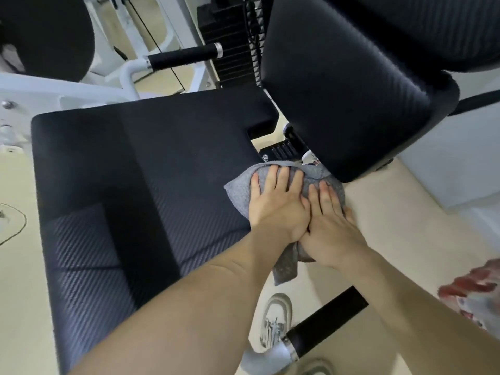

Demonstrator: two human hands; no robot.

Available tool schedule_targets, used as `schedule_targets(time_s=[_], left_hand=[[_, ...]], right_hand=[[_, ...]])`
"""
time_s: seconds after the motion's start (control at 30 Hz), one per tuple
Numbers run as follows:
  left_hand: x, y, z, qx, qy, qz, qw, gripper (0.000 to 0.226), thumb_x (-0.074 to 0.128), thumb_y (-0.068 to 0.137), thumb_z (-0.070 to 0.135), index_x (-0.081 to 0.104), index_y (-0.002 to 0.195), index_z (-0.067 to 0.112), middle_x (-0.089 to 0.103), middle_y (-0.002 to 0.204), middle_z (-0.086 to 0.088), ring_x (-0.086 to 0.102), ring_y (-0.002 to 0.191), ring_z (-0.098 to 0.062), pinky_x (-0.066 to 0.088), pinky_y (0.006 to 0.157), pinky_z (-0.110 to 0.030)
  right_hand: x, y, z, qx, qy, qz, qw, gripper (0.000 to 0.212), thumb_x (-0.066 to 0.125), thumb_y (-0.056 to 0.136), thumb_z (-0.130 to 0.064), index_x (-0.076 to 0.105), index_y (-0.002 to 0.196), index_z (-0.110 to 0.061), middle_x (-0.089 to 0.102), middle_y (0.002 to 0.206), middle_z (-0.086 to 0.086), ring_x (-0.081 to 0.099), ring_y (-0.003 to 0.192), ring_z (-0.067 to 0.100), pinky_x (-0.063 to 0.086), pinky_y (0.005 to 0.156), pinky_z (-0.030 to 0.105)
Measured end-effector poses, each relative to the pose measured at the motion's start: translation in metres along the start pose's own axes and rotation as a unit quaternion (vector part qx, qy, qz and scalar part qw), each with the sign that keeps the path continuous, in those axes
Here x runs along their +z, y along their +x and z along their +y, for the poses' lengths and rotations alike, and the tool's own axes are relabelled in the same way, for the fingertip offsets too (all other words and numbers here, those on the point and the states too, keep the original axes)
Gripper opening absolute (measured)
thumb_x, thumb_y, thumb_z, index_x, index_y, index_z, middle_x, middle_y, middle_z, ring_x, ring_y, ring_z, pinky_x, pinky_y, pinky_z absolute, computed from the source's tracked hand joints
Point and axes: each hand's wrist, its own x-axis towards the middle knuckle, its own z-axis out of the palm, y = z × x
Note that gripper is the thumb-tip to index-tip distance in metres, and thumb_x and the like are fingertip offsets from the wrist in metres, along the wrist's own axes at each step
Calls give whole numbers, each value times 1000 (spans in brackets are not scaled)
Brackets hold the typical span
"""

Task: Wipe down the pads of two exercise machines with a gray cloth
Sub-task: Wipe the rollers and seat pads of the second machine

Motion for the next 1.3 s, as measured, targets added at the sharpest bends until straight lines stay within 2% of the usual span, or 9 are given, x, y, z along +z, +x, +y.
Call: schedule_targets(time_s=[0.23, 0.4, 0.53, 0.6, 0.73, 0.87, 0.97, 1.17, 1.3], left_hand=[[2, 33, 15, -14, -32, 6, 999, 56, 18, 97, 41, 21, 151, 28, 30, 154, 1, 16, 145, -23, -8, 116, -49], [-4, 30, 13, -20, -66, 0, 998, 56, 14, 100, 42, 15, 153, 26, 18, 160, 0, 8, 147, -19, -10, 118, -41], [-5, 3, -5, -79, -68, 41, 994, 55, 19, 101, 40, 23, 152, 23, 22, 159, 2, 14, 147, -15, -6, 118, -36], [-10, -17, -17, -134, -67, 63, 987, 55, 22, 98, 40, 32, 149, 22, 33, 155, 2, 25, 144, -16, -1, 118, -36], [-19, -61, -47, -253, -41, 91, 962, 55, 29, 94, 38, 43, 144, 21, 46, 147, -1, 40, 137, -19, 11, 114, -41], [-29, -89, -69, -339, -18, 98, 936, 57, 30, 92, 36, 42, 145, 18, 46, 147, -4, 40, 138, -21, 18, 112, -43], [-31, -81, -72, -375, -27, 96, 922, 59, 28, 92, 35, 36, 147, 17, 40, 151, -4, 32, 141, -20, 16, 113, -46], [-35, -45, -83, -423, -40, 126, 896, 57, 29, 95, 36, 31, 150, 18, 33, 155, -2, 25, 144, -19, 10, 115, -47], [-44, -25, -102, -420, -72, 119, 897, 57, 21, 99, 38, 12, 154, 23, 13, 161, 3, 6, 148, -15, -3, 117, -44]], right_hand=[[-16, 30, 22, -18, 11, 2, 1000, 83, 36, 94, -51, -16, 151, -21, -10, 162, 3, -1, 149, 21, 9, 120, 45], [-4, 25, 21, -78, -44, 60, 994, 86, 44, 92, -45, -4, 152, -7, 3, 160, 18, 5, 148, 29, 11, 120, 47], [-1, 13, -2, -135, -55, 67, 987, 77, 17, 91, -52, 11, 152, -5, 10, 159, 20, 6, 147, 28, 15, 117, 53], [-1, 8, -17, -183, -64, 31, 980, 81, 18, 88, -55, 11, 152, -6, 4, 160, 15, 1, 148, 24, 13, 117, 53], [-5, 4, -57, -284, -96, -44, 953, 84, 23, 85, -54, -20, 147, -17, -27, 154, -1, -29, 143, 16, -8, 117, 50], [-8, 8, -91, -366, -83, -40, 926, 70, 20, 89, -42, 3, 152, -17, -1, 162, -2, -11, 146, 16, 2, 117, 50], [-14, 28, -96, -409, -105, -56, 905, 71, 21, 88, -45, 9, 154, -22, 0, 163, -5, -12, 146, 11, 3, 118, 49], [-38, 75, -115, -450, -195, -98, 866, 78, 3, 81, -53, -17, 151, -27, -28, 157, -12, -33, 138, 5, -8, 119, 43], [-47, 96, -130, -452, -190, -88, 867, 77, 18, 89, -53, -19, 150, -25, -28, 156, -12, -29, 139, 4, -9, 118, 41]])
